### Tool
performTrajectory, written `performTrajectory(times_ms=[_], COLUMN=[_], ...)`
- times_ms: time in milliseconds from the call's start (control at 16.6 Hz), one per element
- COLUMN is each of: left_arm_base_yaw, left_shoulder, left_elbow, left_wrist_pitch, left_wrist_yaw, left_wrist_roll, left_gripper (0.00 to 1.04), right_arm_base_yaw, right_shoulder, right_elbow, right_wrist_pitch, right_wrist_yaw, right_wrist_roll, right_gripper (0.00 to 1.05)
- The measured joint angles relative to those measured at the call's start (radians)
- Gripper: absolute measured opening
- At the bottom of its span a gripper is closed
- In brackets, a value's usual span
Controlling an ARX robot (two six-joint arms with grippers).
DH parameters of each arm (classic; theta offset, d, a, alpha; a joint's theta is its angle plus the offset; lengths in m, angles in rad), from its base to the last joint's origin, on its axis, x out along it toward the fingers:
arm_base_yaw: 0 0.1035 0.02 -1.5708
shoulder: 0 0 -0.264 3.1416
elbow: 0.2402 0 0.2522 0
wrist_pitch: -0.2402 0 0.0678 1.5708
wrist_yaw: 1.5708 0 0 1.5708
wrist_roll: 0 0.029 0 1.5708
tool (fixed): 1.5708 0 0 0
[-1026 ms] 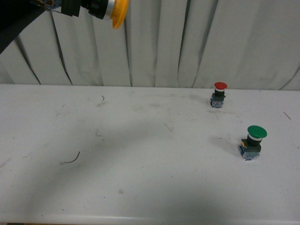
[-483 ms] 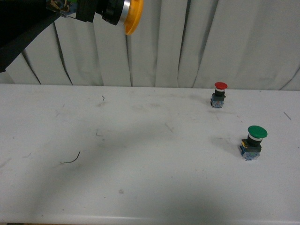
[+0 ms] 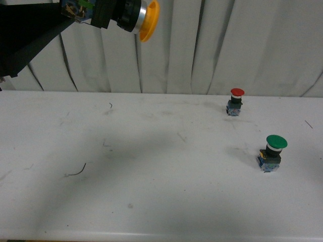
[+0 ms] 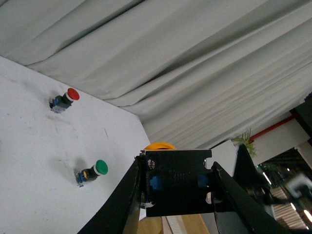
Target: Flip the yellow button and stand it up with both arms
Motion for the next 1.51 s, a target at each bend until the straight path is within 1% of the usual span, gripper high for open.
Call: performTrajectory(times_ms=[60, 121, 181, 241, 362, 422, 483, 543, 603, 724, 845, 1267, 1388, 1448, 1509], left_arm_base_yaw=[0.002, 0.014, 0.022, 0.022, 0.009, 0.002, -0.01, -0.013, -0.012, -0.014, -0.018, -0.045, -0.049, -0.059, -0.059], left_shoulder=[0.0, 0.0, 0.0, -0.002, -0.007, -0.013, -0.024, -0.032, -0.033, -0.033, -0.033, -0.058, -0.058, -0.061, -0.064], left_elbow=[0.0, 0.008, 0.017, 0.019, 0.019, 0.019, 0.019, 0.019, 0.019, 0.019, 0.019, 0.019, 0.019, 0.019, 0.019], left_wrist_pitch=[-0.002, -0.008, -0.008, -0.016, -0.026, -0.03, -0.047, -0.052, -0.047, -0.052, -0.052, -0.079, -0.081, -0.093, -0.094], left_wrist_yaw=[0.008, 0.017, 0.019, 0.014, 0.008, 0.005, 0.002, -0.002, -0.005, -0.005, -0.006, -0.018, -0.02, -0.024, -0.024], left_wrist_roll=[0.0, 0.002, 0.006, 0.011, 0.019, 0.02, 0.027, 0.031, 0.034, 0.038, 0.045, 0.06, 0.068, 0.078, 0.078], left_gripper=[0.34, 0.34, 0.34, 0.34, 0.34, 0.34, 0.34, 0.34, 0.34, 0.34, 0.34, 0.34, 0.34, 0.34, 0.34], right_arm_base_yaw=[0.018, 0.035, 0.053, 0.09, 0.204, 0.258, 0.306, 0.361, 0.378, 0.384, 0.391, 0.412, 0.441, 0.504, 0.519], right_shoulder=[0.159, 0.291, 0.345, 0.329, 0.225, 0.208, 0.253, 0.284, 0.319, 0.373, 0.412, 0.546, 0.567, 0.592, 0.592], right_elbow=[0.121, 0.225, 0.29, 0.328, 0.308, 0.268, 0.201, 0.196, 0.232, 0.275, 0.308, 0.386, 0.402, 0.436, 0.444], right_wrist_pitch=[-0.031, -0.104, -0.167, -0.202, -0.095, -0.007, -0.017, -0.01, -0.01, -0.011, -0.011, -0.013, -0.014, -0.014, -0.013], right_wrist_yaw=[-0.007, -0.019, -0.05, -0.125, -0.264, -0.344, -0.417, -0.444, -0.454, -0.432, -0.409, -0.337, -0.318, -0.296, -0.279], right_wrist_roll=[0.013, 0.044, 0.085, 0.17, 0.346, 0.46, 0.691, 0.988, 1.125, 1.231, 1.292, 1.425, 1.458, 1.492, 1.508], right_gripper=[0.98, 0.98, 0.98, 0.98, 0.98, 0.98, 0.98, 0.98, 0.98, 0.98, 0.98, 0.98, 0.98, 0.98, 0.98])
